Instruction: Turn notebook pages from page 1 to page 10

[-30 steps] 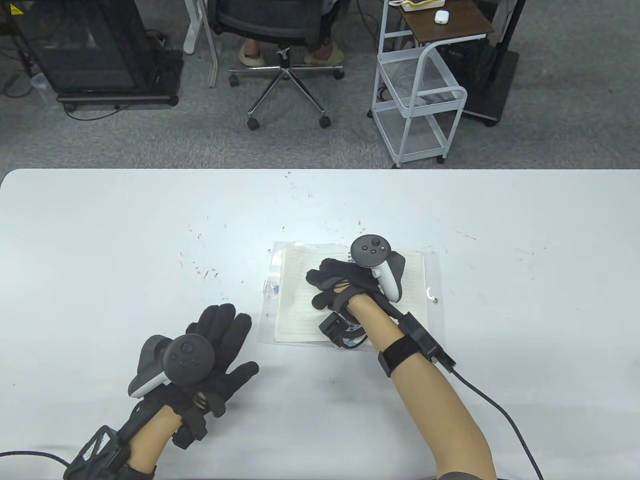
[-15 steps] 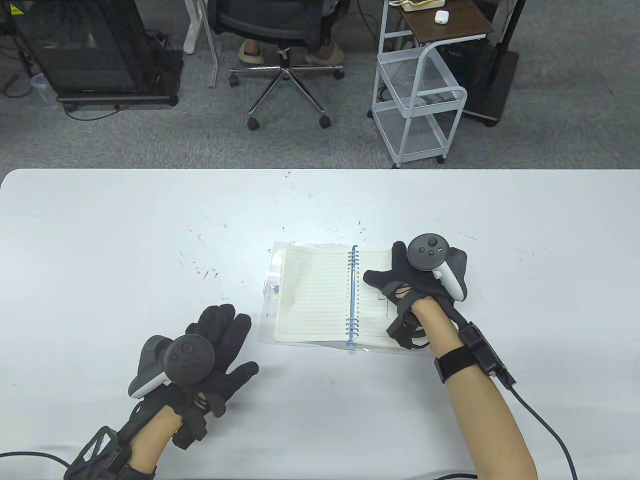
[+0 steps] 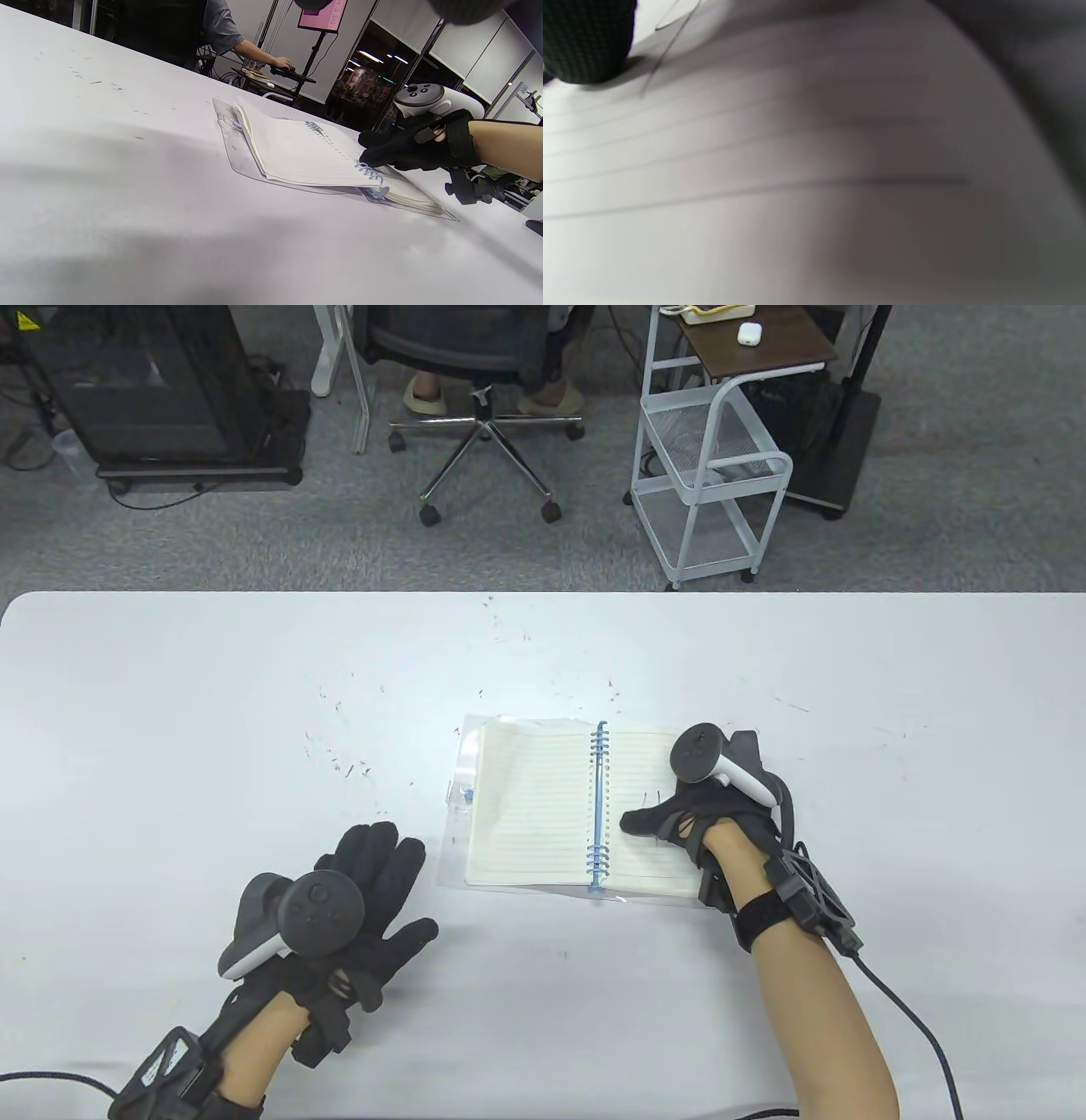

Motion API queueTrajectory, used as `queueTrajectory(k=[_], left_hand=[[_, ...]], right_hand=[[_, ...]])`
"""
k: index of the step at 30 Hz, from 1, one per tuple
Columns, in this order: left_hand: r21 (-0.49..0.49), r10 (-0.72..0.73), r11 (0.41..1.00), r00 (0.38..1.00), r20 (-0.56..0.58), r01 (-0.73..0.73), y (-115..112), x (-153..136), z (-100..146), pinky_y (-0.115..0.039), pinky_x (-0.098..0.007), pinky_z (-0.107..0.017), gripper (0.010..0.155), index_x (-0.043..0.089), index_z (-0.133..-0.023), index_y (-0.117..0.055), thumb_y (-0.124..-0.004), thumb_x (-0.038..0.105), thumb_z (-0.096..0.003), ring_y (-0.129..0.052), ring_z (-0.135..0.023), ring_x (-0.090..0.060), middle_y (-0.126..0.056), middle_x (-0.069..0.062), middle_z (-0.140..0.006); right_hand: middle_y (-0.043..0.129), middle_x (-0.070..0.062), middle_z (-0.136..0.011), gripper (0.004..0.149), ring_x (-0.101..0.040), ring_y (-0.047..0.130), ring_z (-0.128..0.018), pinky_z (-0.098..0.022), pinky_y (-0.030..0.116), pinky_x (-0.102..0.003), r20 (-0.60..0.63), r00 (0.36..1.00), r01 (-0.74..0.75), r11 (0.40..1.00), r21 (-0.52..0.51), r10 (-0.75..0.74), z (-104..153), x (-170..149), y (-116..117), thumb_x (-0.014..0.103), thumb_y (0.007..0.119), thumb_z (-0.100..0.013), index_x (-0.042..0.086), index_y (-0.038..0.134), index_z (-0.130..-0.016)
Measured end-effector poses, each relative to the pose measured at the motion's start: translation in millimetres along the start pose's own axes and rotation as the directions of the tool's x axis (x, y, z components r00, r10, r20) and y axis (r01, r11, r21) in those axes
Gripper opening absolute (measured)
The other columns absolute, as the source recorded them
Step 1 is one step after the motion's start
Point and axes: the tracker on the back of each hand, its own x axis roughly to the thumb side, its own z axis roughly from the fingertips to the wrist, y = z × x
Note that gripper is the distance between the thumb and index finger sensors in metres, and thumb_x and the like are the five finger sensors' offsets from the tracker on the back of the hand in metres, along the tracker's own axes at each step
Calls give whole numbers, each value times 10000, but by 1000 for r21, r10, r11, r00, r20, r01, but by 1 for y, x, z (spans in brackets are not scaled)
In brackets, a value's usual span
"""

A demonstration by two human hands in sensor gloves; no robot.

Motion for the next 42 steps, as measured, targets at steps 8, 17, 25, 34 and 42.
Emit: queueTrajectory(k=[8,17,25,34,42], left_hand=[[-4,1,1000,1000,4,-1,-1,0,0,-306,-711,-734,866,247,-1137,-357,-632,692,-447,-189,-1129,-476,-212,-122,-1181],[4,2,1000,1000,3,-2,0,0,0,-307,-711,-735,864,249,-1136,-357,-632,692,-448,-190,-1129,-476,-212,-121,-1181],[10,4,1000,1000,10,-5,1,0,1,-311,-711,-734,864,249,-1136,-358,-632,693,-447,-195,-1129,-478,-215,-121,-1181],[14,6,1000,1000,9,-6,1,0,1,-315,-710,-734,864,248,-1136,-358,-631,692,-448,-198,-1130,-478,-214,-121,-1181],[14,10,1000,1000,7,-10,1,0,1,-318,-710,-734,864,248,-1136,-358,-630,693,-447,-201,-1130,-479,-216,-122,-1181]], right_hand=[[108,-358,-990,1152,-646,70,-871,-566,223,-815,29,999,19,996,-92,-16,10,7,3,708,800,-440,86,-38,-928],[342,-276,-1042,1040,-638,275,-904,-588,351,-780,76,997,35,980,-198,-20,26,23,-6,514,869,-454,56,83,-957],[253,-315,-1025,1029,-662,604,-850,-564,578,-736,120,938,344,919,-191,-326,44,10,-28,530,863,-461,58,99,-963],[430,-457,-892,974,-385,980,-622,-431,834,-546,102,749,648,692,-318,-655,60,-30,-41,467,874,-451,-36,202,-944],[804,-313,-771,862,-180,1113,-374,-293,937,-411,110,649,742,596,-307,-753,68,-41,-44,408,892,-441,-74,365,-924]])
